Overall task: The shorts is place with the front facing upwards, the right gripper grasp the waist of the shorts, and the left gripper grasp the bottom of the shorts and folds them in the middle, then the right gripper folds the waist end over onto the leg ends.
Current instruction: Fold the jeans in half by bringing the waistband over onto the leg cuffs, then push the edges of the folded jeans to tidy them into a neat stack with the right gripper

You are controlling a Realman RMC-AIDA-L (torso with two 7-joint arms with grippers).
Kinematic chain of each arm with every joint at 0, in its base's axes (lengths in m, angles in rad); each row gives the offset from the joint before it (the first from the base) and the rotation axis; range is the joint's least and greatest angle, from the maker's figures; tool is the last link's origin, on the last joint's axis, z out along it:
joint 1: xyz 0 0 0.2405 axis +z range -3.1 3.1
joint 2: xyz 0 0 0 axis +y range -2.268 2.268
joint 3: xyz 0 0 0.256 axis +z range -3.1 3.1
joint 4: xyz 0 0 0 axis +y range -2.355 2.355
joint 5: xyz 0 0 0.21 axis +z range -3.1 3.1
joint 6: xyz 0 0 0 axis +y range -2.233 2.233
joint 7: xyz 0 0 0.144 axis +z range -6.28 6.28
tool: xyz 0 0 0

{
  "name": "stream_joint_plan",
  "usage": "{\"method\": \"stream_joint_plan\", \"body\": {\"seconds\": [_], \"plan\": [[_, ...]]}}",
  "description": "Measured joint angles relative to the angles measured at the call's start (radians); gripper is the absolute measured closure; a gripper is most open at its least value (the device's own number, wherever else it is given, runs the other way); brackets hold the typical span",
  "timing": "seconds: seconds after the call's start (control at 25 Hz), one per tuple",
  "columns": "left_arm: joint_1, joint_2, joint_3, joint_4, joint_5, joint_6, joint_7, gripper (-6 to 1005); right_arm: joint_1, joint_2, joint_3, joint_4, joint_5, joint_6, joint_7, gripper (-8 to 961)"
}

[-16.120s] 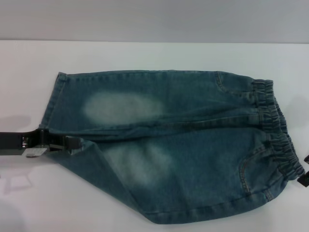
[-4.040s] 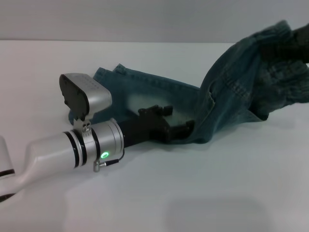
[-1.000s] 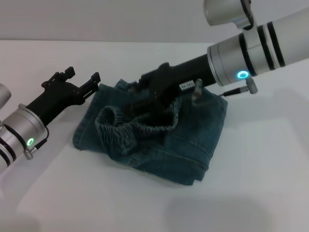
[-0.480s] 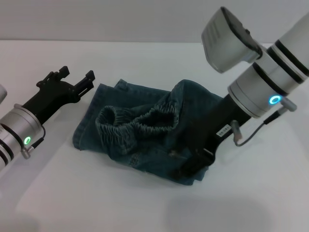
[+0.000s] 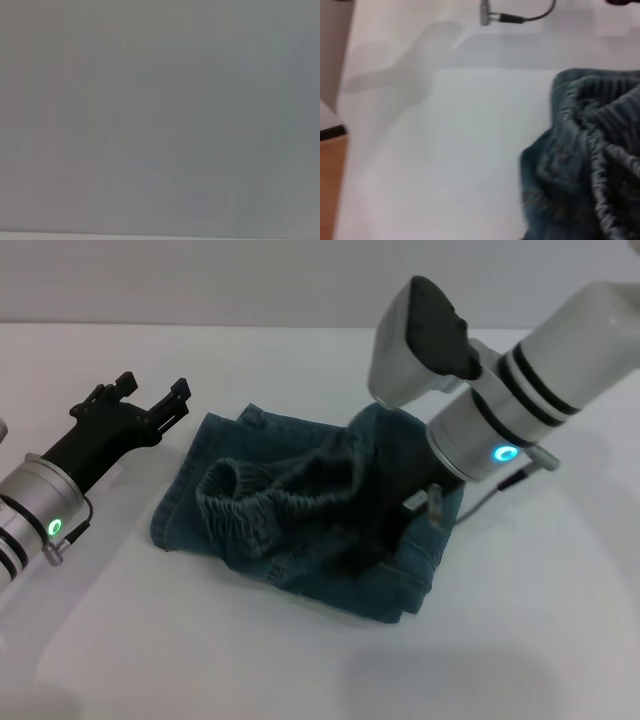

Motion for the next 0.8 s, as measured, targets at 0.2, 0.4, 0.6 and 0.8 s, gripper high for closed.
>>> {"method": "stream_joint_plan", "body": {"seconds": [0.2,0.4,0.6,0.8], "plan": [[0.011,-0.002,-0.001,-0.016,0.0,-0.001,0.0,185,0.006,-0.006,-0.024,-0.012,0.085,0.089,-0.004,394],[0.013,-0.001,-0.001,-0.025,0.0,-0.007,0.0,185,0.02,-0.002,-0.031,-0.015,0.106,0.199,-0.006,394],[0.02,-0.002,-0.001,-0.03,0.0,-0.008,0.0,185,-0.033,-0.002,-0.095,-0.002,0.254,0.395,-0.055,395],[0.033,-0.001,-0.002,-0.03,0.0,-0.001,0.0,184,-0.183,-0.012,-0.039,-0.045,0.55,0.454,-0.246,395]]}}
